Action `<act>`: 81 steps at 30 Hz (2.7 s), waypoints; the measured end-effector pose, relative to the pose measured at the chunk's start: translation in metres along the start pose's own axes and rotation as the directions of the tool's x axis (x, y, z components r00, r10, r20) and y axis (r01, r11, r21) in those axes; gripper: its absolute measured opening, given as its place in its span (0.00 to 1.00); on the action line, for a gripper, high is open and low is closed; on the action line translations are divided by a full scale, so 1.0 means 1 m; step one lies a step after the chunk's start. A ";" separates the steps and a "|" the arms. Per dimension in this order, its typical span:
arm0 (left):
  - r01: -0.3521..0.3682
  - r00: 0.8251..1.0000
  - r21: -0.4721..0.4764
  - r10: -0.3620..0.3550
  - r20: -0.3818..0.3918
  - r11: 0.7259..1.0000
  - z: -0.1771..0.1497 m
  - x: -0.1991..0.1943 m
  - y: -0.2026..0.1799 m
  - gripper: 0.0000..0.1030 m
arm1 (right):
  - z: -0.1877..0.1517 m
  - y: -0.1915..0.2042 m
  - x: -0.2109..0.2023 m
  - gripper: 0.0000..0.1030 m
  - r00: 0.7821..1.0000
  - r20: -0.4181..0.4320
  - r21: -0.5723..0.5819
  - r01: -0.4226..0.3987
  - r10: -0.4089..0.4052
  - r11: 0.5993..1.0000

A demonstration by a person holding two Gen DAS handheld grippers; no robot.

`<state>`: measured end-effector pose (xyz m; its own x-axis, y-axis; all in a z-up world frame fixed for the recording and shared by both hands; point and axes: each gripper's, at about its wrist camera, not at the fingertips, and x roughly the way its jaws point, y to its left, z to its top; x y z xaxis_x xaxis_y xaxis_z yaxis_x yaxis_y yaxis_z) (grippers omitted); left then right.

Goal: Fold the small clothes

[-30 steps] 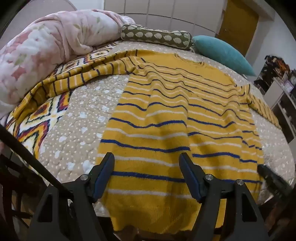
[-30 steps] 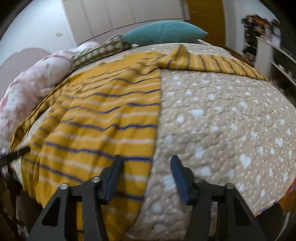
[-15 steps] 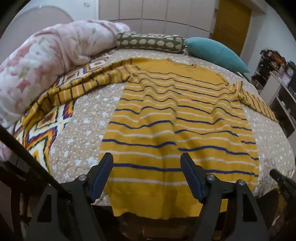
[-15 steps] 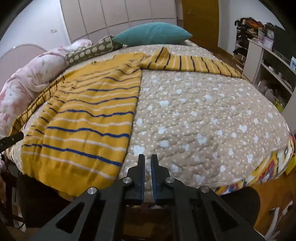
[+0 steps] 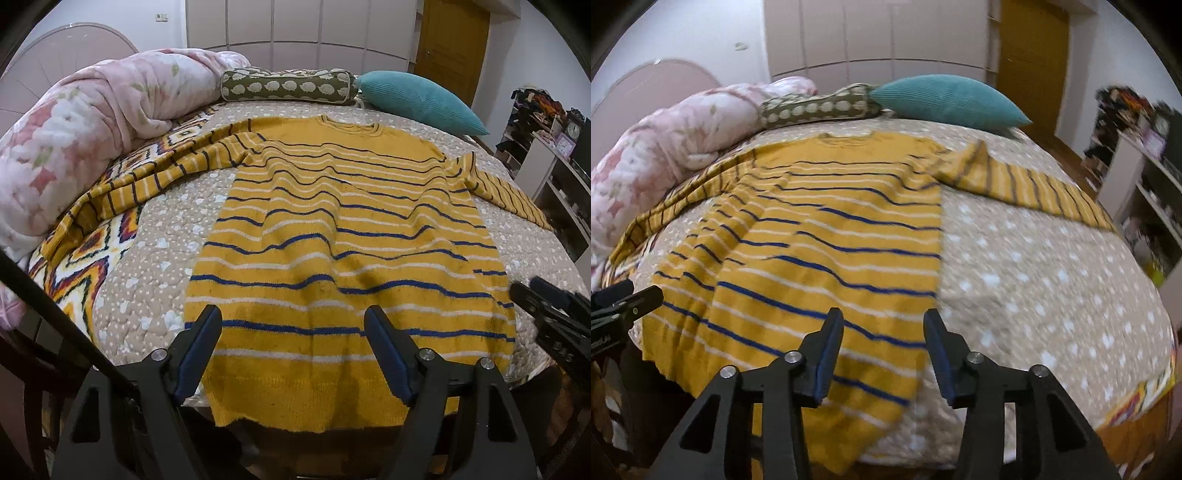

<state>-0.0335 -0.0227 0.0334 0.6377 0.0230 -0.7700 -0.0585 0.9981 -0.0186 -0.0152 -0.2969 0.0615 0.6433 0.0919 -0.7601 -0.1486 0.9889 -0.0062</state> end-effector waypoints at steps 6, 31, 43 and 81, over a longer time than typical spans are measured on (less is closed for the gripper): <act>-0.004 1.000 0.006 0.004 -0.016 1.000 -0.002 0.005 -0.001 0.77 | 0.009 0.022 0.030 0.49 0.999 -0.032 -0.004 -0.044 0.044 0.999; 0.024 0.999 0.007 -0.024 -0.027 1.000 0.014 0.016 -0.003 0.78 | 0.046 -0.057 0.087 0.65 0.975 -0.076 0.056 0.212 -0.207 0.976; 0.003 0.998 -0.006 -0.004 -0.068 1.000 0.018 0.037 -0.001 0.78 | 0.064 -0.117 0.142 1.00 0.982 -0.105 0.161 0.173 -0.158 0.972; -0.032 0.998 -0.053 0.029 -0.061 0.998 0.029 0.036 0.013 0.78 | 0.060 -0.120 0.140 1.00 0.985 -0.090 0.169 0.163 -0.150 0.972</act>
<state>0.0109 -0.0076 0.0237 0.5877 0.0481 -0.8077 -0.1193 0.9925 -0.0277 0.1376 -0.3960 -0.0049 0.5881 -0.0683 -0.8059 0.0875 0.9959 -0.0205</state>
